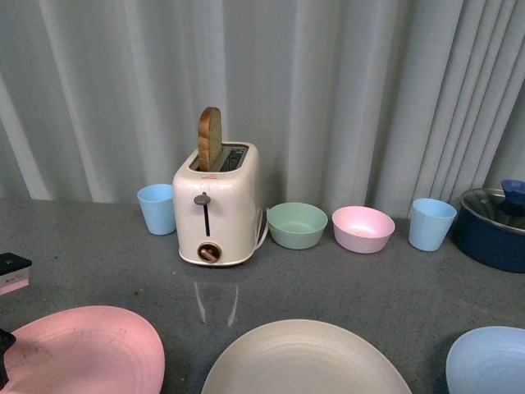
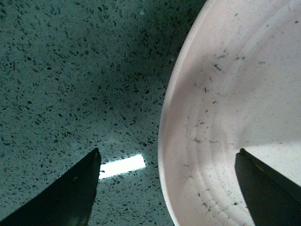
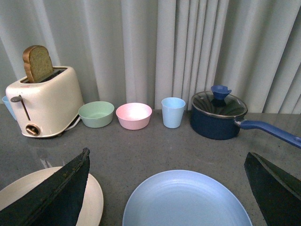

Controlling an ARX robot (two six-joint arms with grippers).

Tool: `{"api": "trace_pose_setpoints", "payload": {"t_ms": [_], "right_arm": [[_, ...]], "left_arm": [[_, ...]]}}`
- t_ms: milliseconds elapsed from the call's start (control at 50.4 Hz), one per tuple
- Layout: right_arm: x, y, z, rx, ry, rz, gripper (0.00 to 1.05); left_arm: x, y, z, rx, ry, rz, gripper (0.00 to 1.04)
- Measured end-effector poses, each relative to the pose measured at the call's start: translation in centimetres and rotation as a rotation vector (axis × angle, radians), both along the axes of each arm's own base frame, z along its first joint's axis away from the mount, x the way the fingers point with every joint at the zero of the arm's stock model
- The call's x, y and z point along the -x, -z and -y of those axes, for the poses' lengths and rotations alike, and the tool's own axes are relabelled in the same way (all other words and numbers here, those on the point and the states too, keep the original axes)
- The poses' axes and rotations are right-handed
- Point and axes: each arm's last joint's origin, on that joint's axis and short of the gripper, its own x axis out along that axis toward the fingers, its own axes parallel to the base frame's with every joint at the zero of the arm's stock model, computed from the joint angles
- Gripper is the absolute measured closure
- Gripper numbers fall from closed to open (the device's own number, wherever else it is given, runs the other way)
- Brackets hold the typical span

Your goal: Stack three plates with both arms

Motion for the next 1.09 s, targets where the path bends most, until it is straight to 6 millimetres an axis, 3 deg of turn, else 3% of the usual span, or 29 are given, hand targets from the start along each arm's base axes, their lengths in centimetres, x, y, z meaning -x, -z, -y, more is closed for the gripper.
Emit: {"api": "trace_pose_setpoints", "payload": {"t_ms": [119, 397, 456, 893, 1091], "right_arm": [[0.0, 0.0, 0.0, 0.000, 0.000, 0.000, 0.07], [0.0, 0.0, 0.0, 0.000, 0.000, 0.000, 0.07], [0.0, 0.0, 0.0, 0.000, 0.000, 0.000, 0.07], [0.0, 0.0, 0.0, 0.000, 0.000, 0.000, 0.07], [0.0, 0.0, 0.0, 0.000, 0.000, 0.000, 0.07]], "left_arm": [[0.0, 0.3, 0.0, -0.004, 0.002, 0.001, 0.37], [0.0, 0.5, 0.4, 0.004, 0.010, 0.007, 0.91], [0.0, 0.3, 0.4, 0.013, 0.009, 0.015, 0.98], [0.0, -0.1, 0.3, 0.034, 0.003, 0.018, 1.00], [-0.4, -2.4, -0.6, 0.064, -0.008, 0.032, 1.01]]}}
